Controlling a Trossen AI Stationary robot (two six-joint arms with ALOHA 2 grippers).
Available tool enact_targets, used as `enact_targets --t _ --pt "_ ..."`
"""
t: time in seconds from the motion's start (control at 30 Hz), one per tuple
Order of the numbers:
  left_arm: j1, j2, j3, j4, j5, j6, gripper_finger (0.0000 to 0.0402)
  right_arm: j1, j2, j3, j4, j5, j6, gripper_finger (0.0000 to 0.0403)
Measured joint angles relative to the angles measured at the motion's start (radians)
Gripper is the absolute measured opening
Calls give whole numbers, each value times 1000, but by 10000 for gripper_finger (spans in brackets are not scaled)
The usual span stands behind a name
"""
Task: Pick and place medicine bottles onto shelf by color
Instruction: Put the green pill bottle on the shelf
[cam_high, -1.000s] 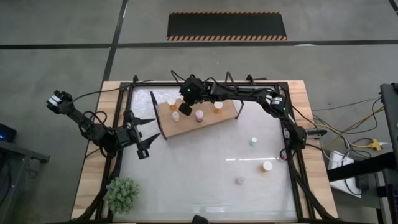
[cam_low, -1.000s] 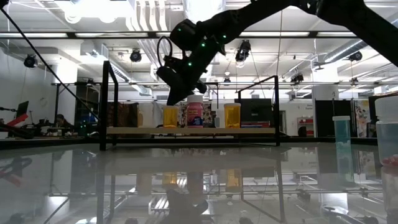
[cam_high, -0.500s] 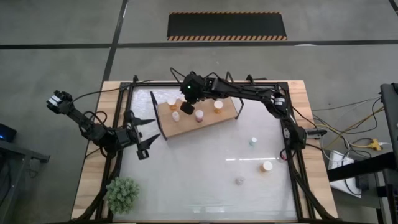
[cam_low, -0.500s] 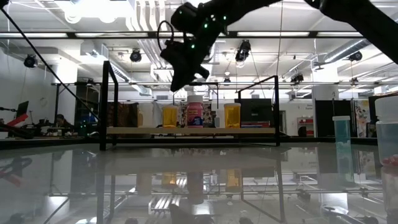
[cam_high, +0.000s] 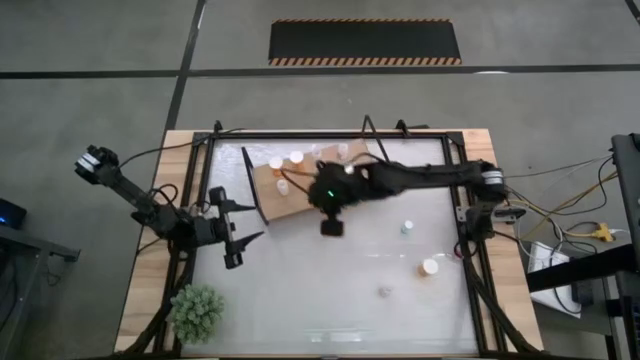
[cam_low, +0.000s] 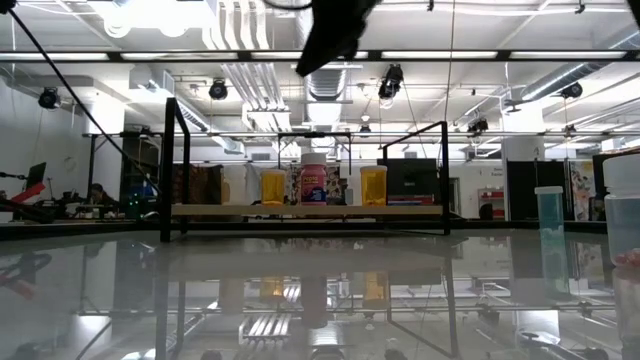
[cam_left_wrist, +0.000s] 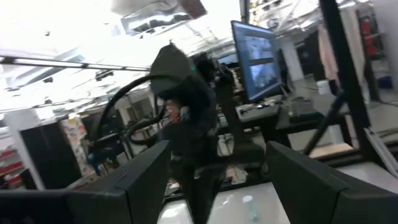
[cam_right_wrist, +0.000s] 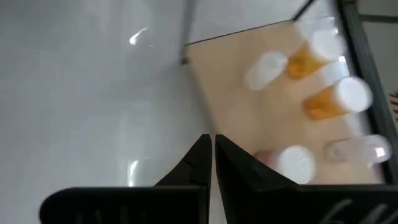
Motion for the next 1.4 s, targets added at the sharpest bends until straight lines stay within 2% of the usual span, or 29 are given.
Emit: enact_targets --t 0.13,0.3,0.5,0.7,0.83,0.97,1.2,1.27,1.4 --pt "0 48 10 45 15 -2 247 85 -126 -178 66 2 16 12" --pt "0 136 13 176 20 -4 247 179 -294 -427 190 1 18 12" --pt "2 273 24 382 20 -31 247 248 -497 -716 434 4 16 12" --pt "15 407 136 385 22 -78 247 265 -662 -985 704 4 -13 12" --pt "29 501 226 374 22 -81 247 264 -749 -1107 802 4 -31 12" --pt "42 575 318 286 22 -109 247 265 -832 -1197 872 4 -35 12" --pt "113 709 533 -66 30 -304 247 265 -957 -1283 895 4 -41 12" --pt "137 755 594 -165 62 -359 247 264 -991 -1293 895 4 -58 12" --pt "182 852 694 -273 194 -449 247 264 -1047 -1314 926 4 -105 12"
